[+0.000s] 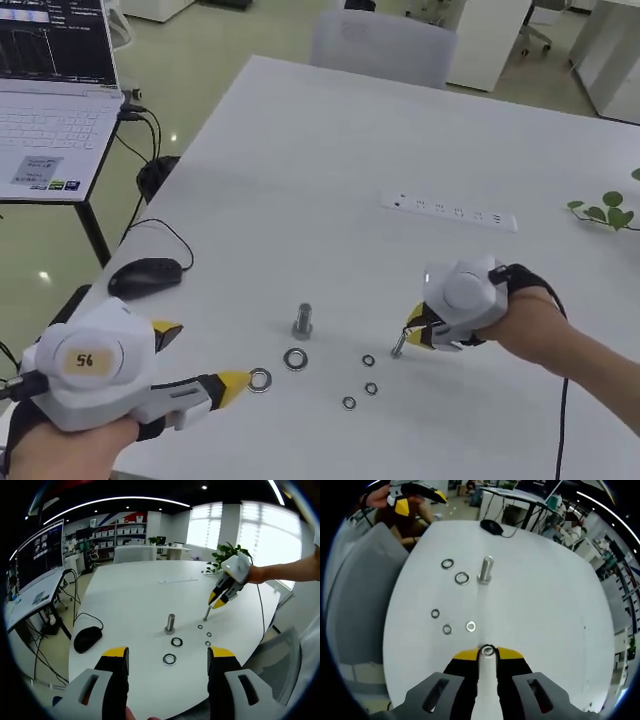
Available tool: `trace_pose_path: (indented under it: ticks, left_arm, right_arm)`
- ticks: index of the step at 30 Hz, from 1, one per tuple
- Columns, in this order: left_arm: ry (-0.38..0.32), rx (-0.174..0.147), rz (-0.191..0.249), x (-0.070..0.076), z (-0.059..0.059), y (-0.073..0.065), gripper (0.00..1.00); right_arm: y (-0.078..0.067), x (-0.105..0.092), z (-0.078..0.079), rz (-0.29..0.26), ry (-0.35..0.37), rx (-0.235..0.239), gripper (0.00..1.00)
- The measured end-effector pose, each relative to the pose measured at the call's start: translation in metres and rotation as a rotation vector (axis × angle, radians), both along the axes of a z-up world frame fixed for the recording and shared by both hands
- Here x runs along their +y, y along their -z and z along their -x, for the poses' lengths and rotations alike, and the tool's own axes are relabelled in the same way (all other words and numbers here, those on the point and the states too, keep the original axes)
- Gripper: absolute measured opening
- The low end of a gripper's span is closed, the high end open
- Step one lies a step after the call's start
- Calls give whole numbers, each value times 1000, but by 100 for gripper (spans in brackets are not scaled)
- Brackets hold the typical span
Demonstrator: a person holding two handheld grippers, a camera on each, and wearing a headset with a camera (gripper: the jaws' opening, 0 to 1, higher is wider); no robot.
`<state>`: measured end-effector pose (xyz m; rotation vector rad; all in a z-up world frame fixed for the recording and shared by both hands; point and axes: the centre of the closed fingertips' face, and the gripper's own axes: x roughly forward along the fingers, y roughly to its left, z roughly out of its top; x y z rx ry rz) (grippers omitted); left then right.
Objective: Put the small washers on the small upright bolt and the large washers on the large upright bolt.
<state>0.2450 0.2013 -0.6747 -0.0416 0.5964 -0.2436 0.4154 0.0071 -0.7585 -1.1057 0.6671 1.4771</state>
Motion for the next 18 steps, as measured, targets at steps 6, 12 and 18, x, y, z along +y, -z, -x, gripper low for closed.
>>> trace_pose_path:
  ticks: [6,12,18]
  left_arm:
    - [0,-4,4,0,-1,-1,63]
    - [1,-4,4,0,-1,-1,63]
    - [-3,-2,5,1,0,0,63]
  right_arm:
    - [5,-1,-1,27,-17,-4,14]
    - [6,1,0,36,-22,-1,14]
    - [10,1,1,61,-44,-6,14]
